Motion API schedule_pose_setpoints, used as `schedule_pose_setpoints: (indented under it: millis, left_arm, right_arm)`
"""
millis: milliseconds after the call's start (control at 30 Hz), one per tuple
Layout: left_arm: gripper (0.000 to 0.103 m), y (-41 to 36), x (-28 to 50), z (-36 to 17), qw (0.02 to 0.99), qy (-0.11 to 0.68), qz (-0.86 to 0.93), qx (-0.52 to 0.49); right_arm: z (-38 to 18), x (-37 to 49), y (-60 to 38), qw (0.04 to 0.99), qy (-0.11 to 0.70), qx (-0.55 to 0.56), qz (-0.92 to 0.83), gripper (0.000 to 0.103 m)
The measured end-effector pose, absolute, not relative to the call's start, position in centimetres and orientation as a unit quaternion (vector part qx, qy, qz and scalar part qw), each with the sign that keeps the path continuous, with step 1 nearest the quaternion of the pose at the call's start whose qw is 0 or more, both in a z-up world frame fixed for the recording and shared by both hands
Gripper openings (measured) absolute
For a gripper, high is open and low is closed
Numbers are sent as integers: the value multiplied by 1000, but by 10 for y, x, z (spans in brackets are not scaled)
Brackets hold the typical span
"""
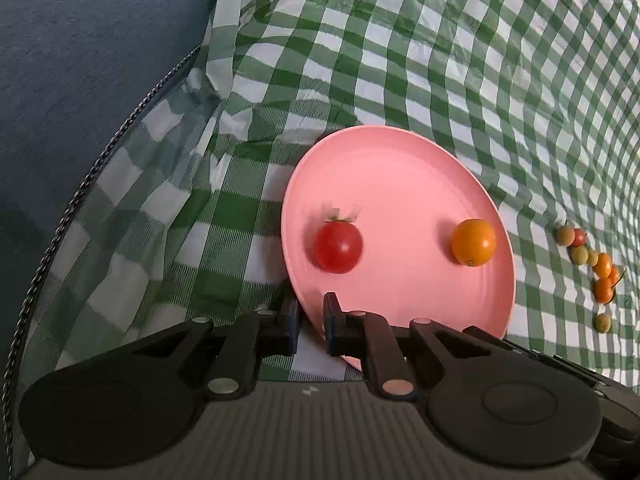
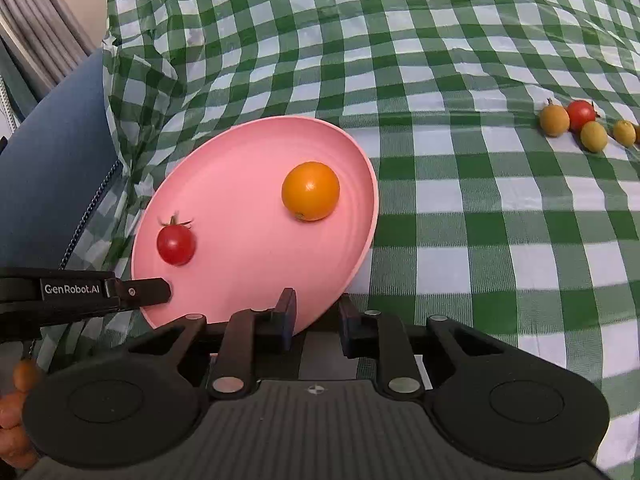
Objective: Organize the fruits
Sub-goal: 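Lower both fruits onto the pink plate and open both tools, then lift both open tools away from the pink plate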
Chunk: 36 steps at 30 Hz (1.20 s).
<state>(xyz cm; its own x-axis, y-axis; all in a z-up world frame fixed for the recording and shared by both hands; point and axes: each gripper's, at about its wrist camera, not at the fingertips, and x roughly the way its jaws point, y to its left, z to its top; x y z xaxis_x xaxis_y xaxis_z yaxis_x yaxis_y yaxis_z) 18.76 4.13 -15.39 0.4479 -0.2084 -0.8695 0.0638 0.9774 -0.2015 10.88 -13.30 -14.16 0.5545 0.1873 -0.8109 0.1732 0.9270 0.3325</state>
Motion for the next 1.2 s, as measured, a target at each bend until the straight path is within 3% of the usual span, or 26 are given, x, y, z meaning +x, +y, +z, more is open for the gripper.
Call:
schedule_pose_setpoints:
  millis: [267,333,367,433,467,533,600,667,800,1200]
  left_arm:
    - [15,53,138,-151,841,532,-83,-44]
    - [20,52,127,-148,847,526,-79,-21]
    - [25,51,121,-145,851,520,-72,-8]
    - [53,50,110,-135,860,505,-66,14]
    - [59,50,102,-127,866,496,-61,17]
    - [75,51,86,-109,876,479,-55,13]
    - [93,49,68,-92,885,462,-54,14]
    - [101,46,46,-75,893,445,-58,26]
    - [103,39,9,-53,899,429,-69,47]
    - [103,41,-49,-31,907,410,-89,46]
  right_arm:
    - [-136,64,-125,848,492,198,19,22]
    - [-134,52,-121,847,492,201,18,23]
    - [-132,48,-121,845,493,204,16,27]
    - [-123,42,-120,840,505,197,5,48]
    - [-114,38,-120,841,506,189,2,57]
    - [-93,25,-121,852,493,177,8,62]
    - [-67,7,-121,862,477,169,19,75]
    - [-43,-16,-120,875,455,163,24,82]
    - [2,-66,-106,919,379,109,22,95]
    - [39,-119,-92,938,338,80,-2,99]
